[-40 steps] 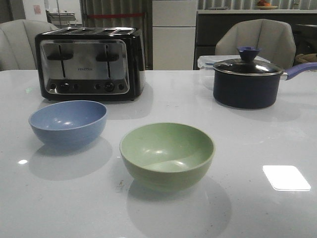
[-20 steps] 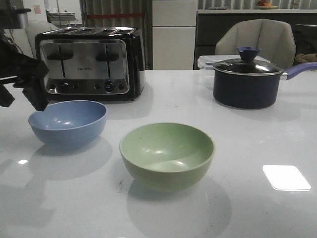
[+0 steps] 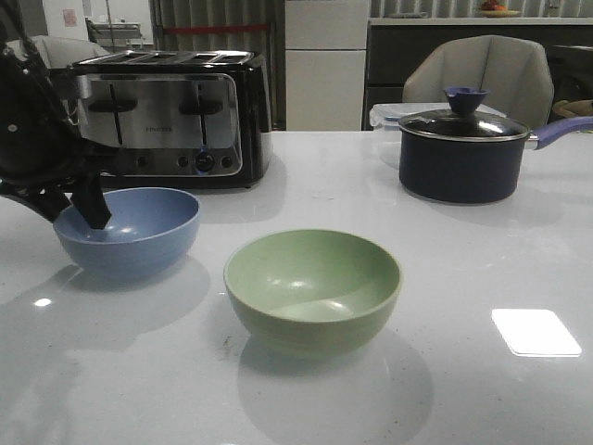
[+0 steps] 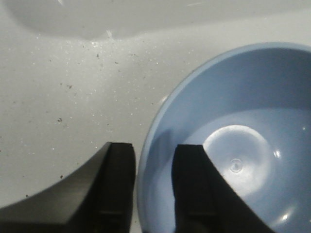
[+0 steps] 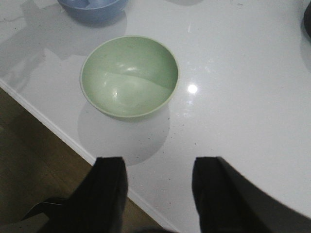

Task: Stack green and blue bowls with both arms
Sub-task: 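Lower the left gripper and grasp the rim of the light blue bowl, then lift the blue bowl with the left gripper and lower it into the green bowl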

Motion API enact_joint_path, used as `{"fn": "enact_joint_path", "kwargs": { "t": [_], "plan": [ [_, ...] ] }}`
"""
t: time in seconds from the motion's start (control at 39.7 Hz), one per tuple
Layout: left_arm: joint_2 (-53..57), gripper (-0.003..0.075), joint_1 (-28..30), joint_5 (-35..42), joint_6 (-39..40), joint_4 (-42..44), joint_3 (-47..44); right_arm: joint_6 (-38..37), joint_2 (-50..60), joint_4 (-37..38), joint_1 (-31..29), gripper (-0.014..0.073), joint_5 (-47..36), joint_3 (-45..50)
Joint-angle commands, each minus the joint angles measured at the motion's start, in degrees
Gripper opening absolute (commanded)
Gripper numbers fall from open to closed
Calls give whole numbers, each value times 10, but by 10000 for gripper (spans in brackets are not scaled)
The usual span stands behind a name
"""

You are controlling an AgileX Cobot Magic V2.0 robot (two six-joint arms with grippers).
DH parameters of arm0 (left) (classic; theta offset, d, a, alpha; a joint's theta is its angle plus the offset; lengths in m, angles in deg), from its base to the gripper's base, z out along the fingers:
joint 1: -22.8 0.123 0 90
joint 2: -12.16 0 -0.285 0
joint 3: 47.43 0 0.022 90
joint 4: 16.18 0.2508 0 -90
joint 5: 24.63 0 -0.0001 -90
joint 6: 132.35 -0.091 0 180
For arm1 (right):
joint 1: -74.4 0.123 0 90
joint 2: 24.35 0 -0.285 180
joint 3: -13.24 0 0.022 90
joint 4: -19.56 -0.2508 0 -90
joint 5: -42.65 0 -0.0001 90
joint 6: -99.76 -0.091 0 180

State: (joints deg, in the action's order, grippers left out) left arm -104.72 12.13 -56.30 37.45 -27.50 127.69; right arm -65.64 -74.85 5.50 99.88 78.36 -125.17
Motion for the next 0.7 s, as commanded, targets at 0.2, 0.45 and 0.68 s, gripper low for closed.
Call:
{"fn": "enact_joint_path", "kwargs": {
  "t": [0.2, 0.45, 0.68],
  "plan": [
    [34, 93, -4, -34, 1, -10, 36, 5, 4, -11, 0, 435, -32, -15],
    [81, 93, -8, -116, -1, -18, 92, 5, 4, -11, 0, 435, -32, -15],
    [139, 93, -48, -132, -14, -19, 108, 5, 4, -11, 0, 435, -33, -15]
  ]
}}
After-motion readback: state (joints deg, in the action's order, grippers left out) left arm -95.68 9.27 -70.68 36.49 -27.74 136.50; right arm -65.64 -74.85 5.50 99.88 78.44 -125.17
